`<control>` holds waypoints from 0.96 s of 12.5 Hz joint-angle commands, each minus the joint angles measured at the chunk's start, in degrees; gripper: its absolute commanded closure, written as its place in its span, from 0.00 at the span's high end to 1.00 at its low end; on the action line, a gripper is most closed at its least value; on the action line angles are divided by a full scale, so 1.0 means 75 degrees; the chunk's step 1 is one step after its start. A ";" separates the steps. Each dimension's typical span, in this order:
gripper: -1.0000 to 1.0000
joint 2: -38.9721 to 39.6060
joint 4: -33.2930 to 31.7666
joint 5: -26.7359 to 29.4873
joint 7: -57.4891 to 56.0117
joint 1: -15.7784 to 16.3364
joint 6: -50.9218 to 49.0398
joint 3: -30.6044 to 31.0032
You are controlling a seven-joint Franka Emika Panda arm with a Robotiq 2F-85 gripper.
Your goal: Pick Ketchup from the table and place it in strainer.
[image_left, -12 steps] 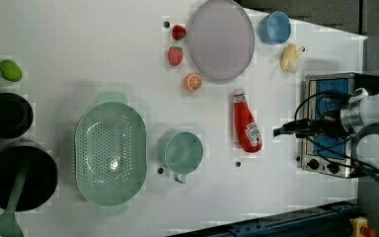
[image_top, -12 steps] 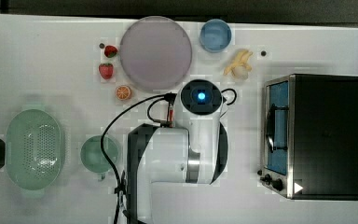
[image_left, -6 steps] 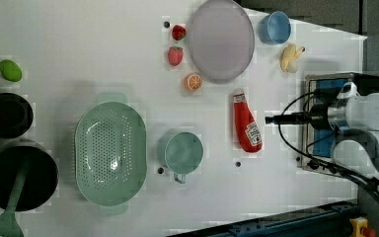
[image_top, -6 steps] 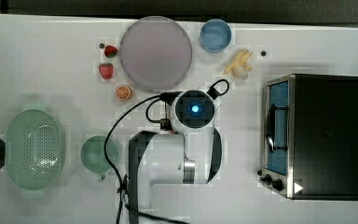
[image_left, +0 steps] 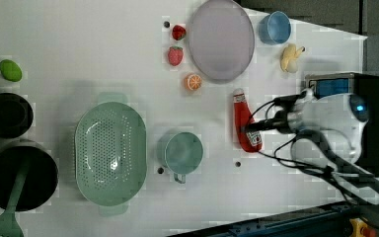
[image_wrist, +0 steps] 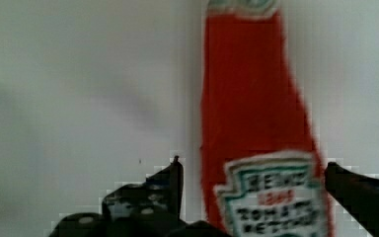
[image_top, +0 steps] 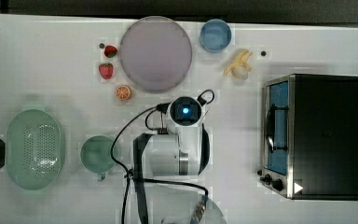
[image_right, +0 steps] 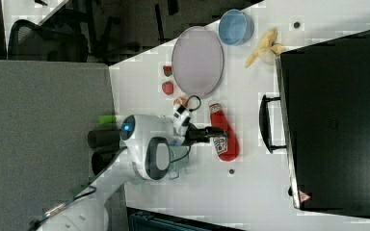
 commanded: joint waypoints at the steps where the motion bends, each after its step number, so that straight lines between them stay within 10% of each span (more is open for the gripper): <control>1: 0.96 0.0077 0.0058 -0.0037 -0.0325 0.0132 0.0388 -0.0022; 4: 0.62 0.0192 0.0053 -0.0036 -0.0325 0.0130 0.0653 -0.0051; 12: 0.62 -0.2248 0.0513 0.0014 -0.0124 0.0104 -0.1477 -0.0041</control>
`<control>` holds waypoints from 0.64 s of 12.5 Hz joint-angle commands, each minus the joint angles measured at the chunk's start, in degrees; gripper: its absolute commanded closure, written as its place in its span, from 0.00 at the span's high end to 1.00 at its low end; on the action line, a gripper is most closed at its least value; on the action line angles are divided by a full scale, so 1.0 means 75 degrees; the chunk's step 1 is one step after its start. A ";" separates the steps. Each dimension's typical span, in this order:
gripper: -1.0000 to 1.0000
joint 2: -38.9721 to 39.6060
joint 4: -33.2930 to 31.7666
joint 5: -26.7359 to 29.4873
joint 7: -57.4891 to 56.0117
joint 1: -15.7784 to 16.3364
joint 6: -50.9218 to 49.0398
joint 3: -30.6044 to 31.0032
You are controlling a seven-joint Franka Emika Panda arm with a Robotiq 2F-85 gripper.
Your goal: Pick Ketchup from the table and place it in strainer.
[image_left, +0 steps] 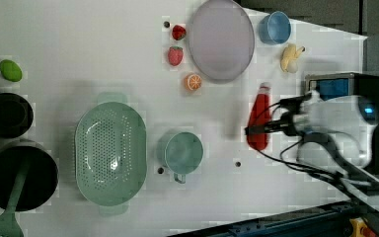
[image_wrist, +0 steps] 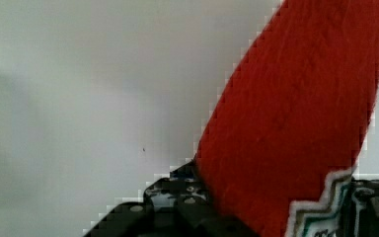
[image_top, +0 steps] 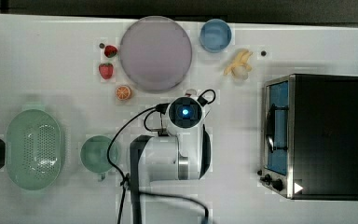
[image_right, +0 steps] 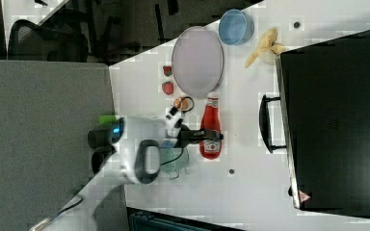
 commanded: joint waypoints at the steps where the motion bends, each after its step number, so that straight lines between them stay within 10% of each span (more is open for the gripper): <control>1: 0.62 -0.1833 0.0813 -0.0026 -0.0093 0.0047 -0.1625 0.0110; 8: 0.62 -0.2576 0.2217 0.0437 0.2992 0.0581 -0.3776 0.1888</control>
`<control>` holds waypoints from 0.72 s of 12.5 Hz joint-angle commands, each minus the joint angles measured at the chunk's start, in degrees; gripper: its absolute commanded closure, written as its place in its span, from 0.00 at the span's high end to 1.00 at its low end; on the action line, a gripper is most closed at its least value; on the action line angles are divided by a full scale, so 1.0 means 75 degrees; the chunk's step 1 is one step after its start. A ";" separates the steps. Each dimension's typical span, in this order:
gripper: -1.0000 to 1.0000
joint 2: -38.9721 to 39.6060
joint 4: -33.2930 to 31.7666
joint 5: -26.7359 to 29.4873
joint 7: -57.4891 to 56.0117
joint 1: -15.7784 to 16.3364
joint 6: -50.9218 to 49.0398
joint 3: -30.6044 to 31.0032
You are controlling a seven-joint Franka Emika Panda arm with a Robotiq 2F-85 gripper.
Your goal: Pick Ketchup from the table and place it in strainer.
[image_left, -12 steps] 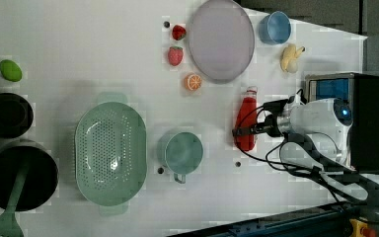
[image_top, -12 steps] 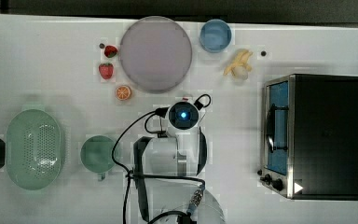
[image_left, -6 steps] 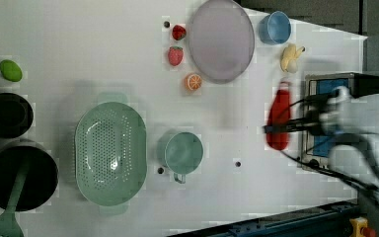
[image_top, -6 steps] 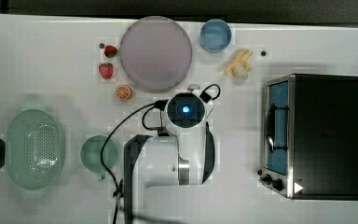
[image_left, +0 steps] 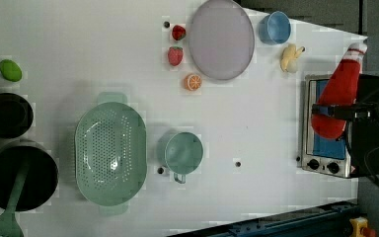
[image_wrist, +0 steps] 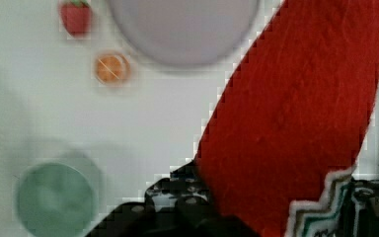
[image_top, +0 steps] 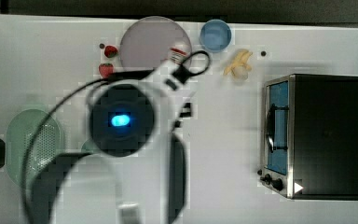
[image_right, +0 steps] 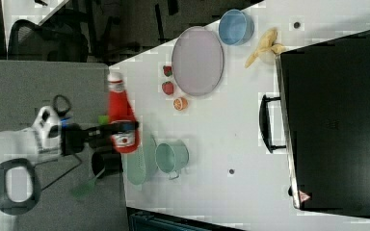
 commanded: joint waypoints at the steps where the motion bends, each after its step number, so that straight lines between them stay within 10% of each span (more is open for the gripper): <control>1: 0.62 0.0631 0.0036 0.0298 0.2369 0.0661 -0.0257 0.1215; 9: 0.62 0.2638 0.0084 0.0276 0.6752 0.1074 0.2285 0.3750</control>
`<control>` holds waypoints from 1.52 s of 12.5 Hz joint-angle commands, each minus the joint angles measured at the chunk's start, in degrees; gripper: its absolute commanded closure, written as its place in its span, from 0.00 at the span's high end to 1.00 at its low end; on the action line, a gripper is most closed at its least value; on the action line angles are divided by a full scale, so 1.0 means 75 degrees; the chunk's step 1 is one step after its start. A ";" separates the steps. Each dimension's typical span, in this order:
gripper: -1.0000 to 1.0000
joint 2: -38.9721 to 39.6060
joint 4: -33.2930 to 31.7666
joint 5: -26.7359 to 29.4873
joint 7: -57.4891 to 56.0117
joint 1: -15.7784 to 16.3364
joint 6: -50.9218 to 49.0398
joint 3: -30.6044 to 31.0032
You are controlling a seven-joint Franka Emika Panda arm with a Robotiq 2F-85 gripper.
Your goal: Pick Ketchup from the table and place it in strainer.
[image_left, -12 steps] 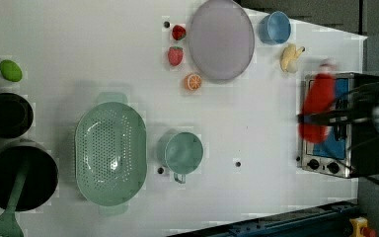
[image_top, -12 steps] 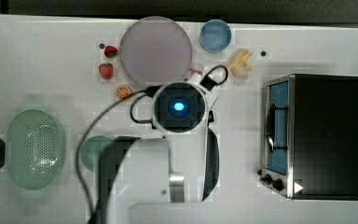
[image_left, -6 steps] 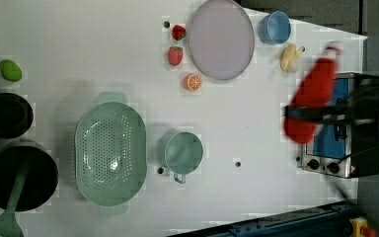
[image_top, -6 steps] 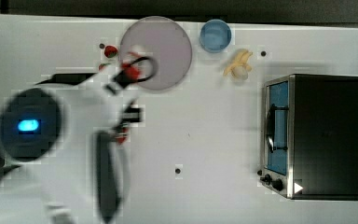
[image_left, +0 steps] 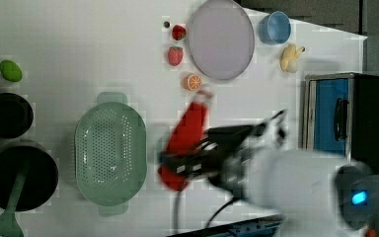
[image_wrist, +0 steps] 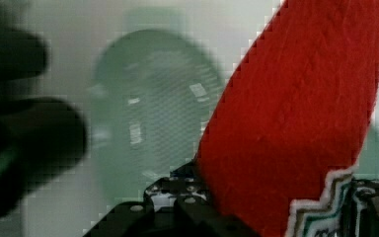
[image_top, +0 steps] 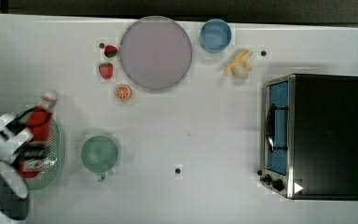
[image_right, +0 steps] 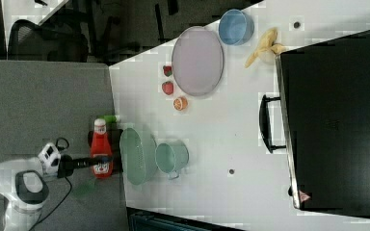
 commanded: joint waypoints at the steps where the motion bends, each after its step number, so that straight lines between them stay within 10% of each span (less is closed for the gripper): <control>1: 0.66 0.0860 0.0025 -0.0082 0.2069 0.0146 0.0785 0.0100; 4: 0.98 0.1863 0.0030 -0.0243 0.2253 0.0338 0.1612 0.0106; 12: 1.00 -0.0492 0.0263 -0.0210 0.2432 -0.0773 -0.1049 -0.0304; 19: 1.00 -0.2306 0.0645 -0.0211 0.1681 -0.1714 -0.2926 -0.3278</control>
